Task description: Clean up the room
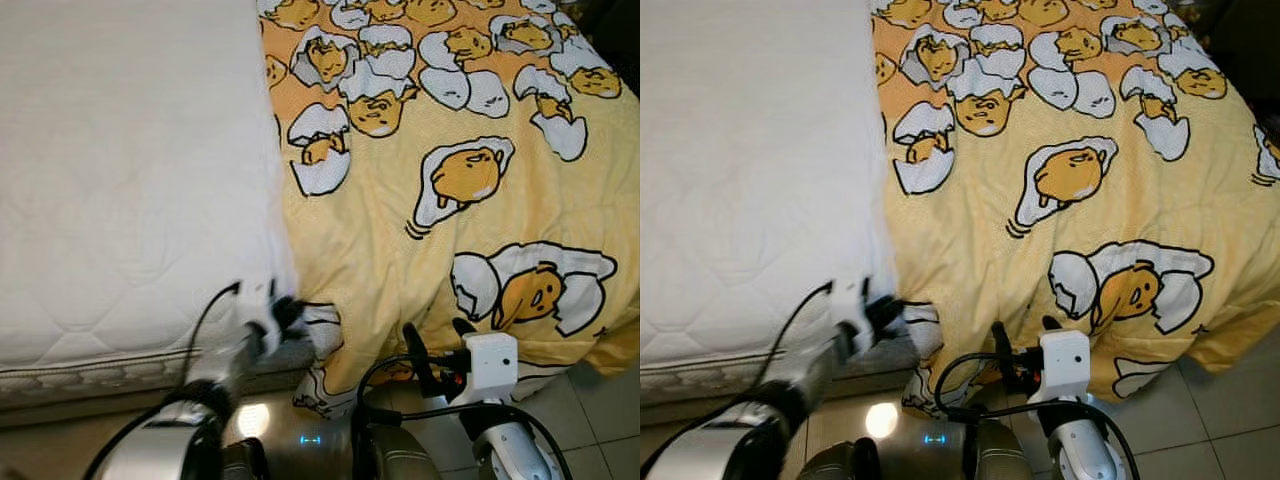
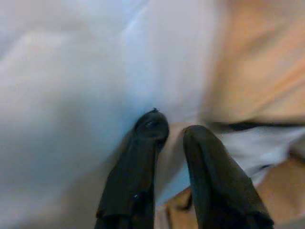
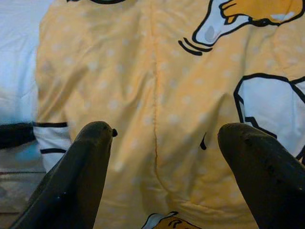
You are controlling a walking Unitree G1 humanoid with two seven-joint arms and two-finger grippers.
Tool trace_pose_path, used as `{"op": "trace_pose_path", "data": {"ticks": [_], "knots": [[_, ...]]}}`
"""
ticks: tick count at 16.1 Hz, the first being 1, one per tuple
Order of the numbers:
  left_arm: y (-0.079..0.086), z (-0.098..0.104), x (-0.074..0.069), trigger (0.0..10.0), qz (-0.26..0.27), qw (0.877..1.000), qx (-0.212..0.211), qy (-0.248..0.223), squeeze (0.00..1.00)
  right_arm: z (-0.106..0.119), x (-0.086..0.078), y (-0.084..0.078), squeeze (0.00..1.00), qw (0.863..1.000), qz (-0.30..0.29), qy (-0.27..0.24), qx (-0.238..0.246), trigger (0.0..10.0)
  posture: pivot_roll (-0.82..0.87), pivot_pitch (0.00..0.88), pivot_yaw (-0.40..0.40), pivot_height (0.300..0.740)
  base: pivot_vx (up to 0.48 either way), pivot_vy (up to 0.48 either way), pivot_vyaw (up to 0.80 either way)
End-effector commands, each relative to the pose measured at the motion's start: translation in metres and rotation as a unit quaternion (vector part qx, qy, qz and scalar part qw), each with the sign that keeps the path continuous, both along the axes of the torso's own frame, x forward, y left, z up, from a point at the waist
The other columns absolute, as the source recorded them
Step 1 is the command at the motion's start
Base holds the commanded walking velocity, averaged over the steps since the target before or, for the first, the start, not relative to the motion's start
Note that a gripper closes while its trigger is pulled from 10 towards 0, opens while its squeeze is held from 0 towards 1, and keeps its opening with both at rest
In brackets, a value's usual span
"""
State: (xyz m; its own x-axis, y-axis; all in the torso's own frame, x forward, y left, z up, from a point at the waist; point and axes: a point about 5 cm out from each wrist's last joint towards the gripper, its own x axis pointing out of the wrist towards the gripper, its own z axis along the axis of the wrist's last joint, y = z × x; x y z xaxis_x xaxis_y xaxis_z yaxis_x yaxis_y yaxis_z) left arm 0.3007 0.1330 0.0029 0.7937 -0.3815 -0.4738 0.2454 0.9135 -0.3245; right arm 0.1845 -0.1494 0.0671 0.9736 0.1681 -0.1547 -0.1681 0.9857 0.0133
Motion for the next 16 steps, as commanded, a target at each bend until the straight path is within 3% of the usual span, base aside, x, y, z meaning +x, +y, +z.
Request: {"op": "trace_pose_path", "data": {"ticks": [1,4,6,8,10,12,13,16], "knots": [[0.024,-0.013,-0.014,0.0,0.027,0.999,0.016,0.028,0.0,-0.006,-0.004,-0.002,0.0,1.0,-0.005,0.012,0.0,10.0,-0.15,0.236,0.017,0.74,0.0,0.0,0.0],[0.057,-0.015,-0.028,0.0,0.052,0.998,0.045,0.012,0.0,-0.007,-0.003,-0.003,0.0,1.0,-0.005,0.012,-0.001,10.0,-0.14,0.223,0.023,0.74,0.0,0.0,0.0],[0.07,-0.011,-0.034,0.0,0.066,0.995,0.069,-0.009,0.0,-0.008,-0.003,-0.003,0.0,1.0,-0.004,0.012,-0.001,10.0,-0.13,0.215,0.024,0.74,0.0,0.0,0.0],[0.097,0.005,-0.038,0.0,0.092,0.976,0.184,-0.069,0.0,-0.008,-0.001,-0.005,0.0,1.0,-0.003,0.01,-0.003,10.0,-0.13,0.201,0.021,0.74,0.0,0.0,0.0],[0.091,0.022,-0.03,0.2,0.06,0.965,0.222,-0.129,0.0,-0.008,0.002,-0.006,0.0,1.0,-0.003,0.007,-0.004,10.0,-0.12,0.19,0.017,0.74,0.0,0.0,0.0],[0.074,0.043,-0.015,10.0,0.068,0.96,0.208,-0.173,0.0,-0.005,0.007,-0.005,0.0,1.0,-0.003,-0.003,-0.002,10.0,-0.12,0.186,0.013,0.74,0.0,0.0,0.0],[0.06,0.06,-0.001,10.0,0.063,0.952,0.206,-0.216,1.0,-0.002,0.011,-0.004,0.0,1.0,-0.003,-0.013,0.0,10.0,-0.12,0.183,0.009,0.74,0.0,0.0,0.0],[0.046,0.078,0.029,10.0,0.077,0.941,0.221,-0.244,1.0,0.003,0.023,-0.003,0.0,0.999,-0.013,-0.033,0.003,10.0,-0.13,0.153,0.012,0.74,0.0,0.0,0.0]]}}
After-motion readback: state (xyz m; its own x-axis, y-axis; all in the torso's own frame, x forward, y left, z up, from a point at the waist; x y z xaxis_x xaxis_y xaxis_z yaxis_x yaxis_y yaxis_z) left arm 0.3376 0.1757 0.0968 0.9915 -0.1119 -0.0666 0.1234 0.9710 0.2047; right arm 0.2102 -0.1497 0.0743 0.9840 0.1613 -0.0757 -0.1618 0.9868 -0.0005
